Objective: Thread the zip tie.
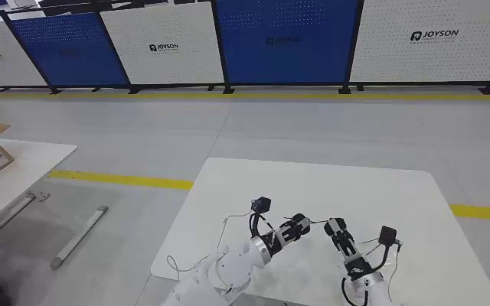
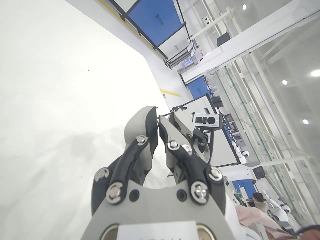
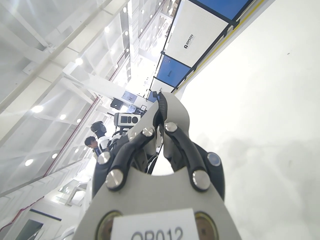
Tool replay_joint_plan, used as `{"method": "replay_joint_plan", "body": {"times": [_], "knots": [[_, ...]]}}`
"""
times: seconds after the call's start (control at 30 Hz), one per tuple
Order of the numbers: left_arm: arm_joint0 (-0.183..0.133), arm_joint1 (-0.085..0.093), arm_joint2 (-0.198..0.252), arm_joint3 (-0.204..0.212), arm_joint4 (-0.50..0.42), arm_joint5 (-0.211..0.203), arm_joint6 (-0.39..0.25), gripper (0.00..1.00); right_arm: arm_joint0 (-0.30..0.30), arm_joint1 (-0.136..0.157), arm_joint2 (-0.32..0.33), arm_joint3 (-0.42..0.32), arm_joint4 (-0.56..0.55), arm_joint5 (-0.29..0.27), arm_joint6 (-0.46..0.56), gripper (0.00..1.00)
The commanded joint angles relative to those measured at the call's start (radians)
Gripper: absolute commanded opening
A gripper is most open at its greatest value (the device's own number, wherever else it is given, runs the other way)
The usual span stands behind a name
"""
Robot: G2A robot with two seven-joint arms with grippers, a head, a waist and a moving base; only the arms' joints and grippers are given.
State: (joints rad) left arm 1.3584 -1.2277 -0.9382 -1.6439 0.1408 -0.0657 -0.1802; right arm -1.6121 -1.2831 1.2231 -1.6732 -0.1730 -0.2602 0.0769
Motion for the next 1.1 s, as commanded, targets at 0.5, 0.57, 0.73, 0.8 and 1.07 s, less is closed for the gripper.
{"method": "replay_joint_plan", "body": {"times": [0.5,0.57,0.73,0.8,1.07], "knots": [[0.015,0.001,-0.024,-0.011,-0.007,-0.009,0.024,0.16,0.001,-0.005,-0.008,0.002,-0.039,0.017,-0.029,0.0],[0.014,0.001,-0.023,-0.01,-0.007,-0.007,0.023,0.13,0.0,-0.005,-0.009,0.001,-0.04,0.015,-0.029,0.0],[0.012,0.0,-0.021,-0.01,-0.006,-0.006,0.018,0.0,-0.002,-0.006,-0.008,-0.001,-0.04,0.012,-0.031,0.0],[0.011,-0.001,-0.021,-0.009,-0.005,-0.007,0.017,0.0,-0.002,-0.006,-0.007,-0.002,-0.039,0.012,-0.031,0.0],[0.014,0.0,-0.021,-0.017,-0.016,-0.012,-0.004,0.0,0.009,-0.007,-0.01,-0.003,-0.025,0.019,0.009,0.06]]}}
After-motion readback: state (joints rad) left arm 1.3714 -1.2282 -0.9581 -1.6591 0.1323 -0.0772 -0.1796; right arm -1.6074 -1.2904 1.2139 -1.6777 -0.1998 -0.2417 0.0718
